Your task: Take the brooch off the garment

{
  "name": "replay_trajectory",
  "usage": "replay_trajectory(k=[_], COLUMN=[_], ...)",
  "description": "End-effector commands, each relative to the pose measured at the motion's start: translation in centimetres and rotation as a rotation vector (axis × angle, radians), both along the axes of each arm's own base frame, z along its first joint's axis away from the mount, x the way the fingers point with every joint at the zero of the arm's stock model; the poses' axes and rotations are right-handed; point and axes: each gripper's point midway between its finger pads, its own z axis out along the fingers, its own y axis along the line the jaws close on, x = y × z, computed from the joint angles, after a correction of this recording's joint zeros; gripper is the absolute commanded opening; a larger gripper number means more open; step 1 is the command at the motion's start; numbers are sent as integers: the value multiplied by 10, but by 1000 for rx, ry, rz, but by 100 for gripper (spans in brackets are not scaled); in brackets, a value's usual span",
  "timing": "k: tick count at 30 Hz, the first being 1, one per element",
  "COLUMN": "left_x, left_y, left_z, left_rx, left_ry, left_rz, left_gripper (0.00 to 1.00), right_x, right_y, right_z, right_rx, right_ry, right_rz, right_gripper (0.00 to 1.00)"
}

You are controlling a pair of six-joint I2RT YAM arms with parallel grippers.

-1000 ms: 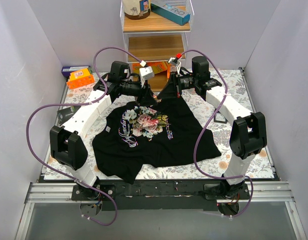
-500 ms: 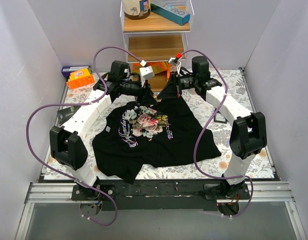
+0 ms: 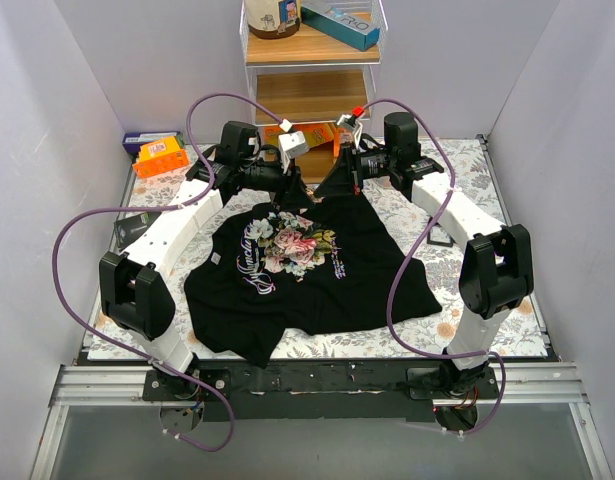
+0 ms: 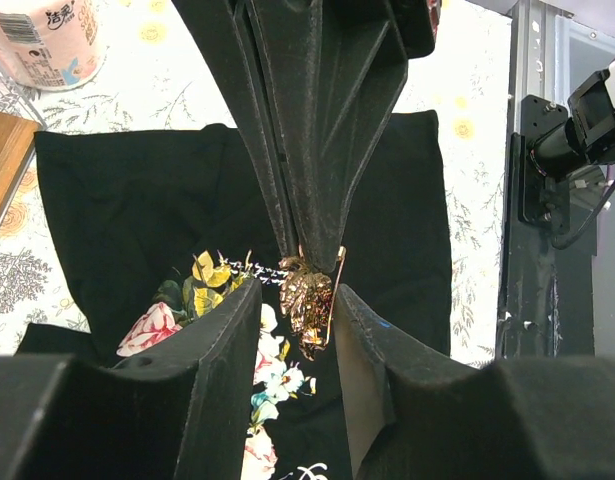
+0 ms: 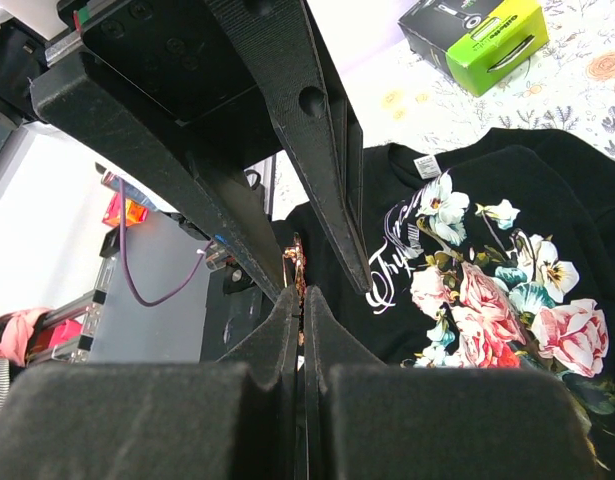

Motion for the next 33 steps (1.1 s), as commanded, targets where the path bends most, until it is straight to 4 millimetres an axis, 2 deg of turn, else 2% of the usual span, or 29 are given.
replay_trajectory(k=[1, 14, 16, 19, 23, 29, 33], left_x=[10, 44, 56, 71, 82, 79, 70], left_y=[-1, 3, 7, 14, 20, 22, 31], left_z=[10, 5, 4, 10, 19, 42, 58], left_rx=[-4, 31, 46, 51, 36, -18, -20], left_ry=[-46, -77, -99, -114, -120, -120, -179], left_rz=[32, 181, 242, 345, 436, 465, 463], left_gripper=[33, 32, 31, 24, 27, 37, 38], right_x=[-12, -18, -17, -20, -19, -13, -7], right_y=[-5, 5, 5, 5, 5, 5, 1], right_z=[23, 33, 32, 32, 30, 24, 21], right_rx=[34, 39, 35, 25, 18, 1, -8], right_ry=[-77, -140, -140, -135, -139, -118, -99], right_rz=[17, 25, 20, 16, 6, -19, -44], right_gripper=[1, 1, 1, 1, 1, 1, 1])
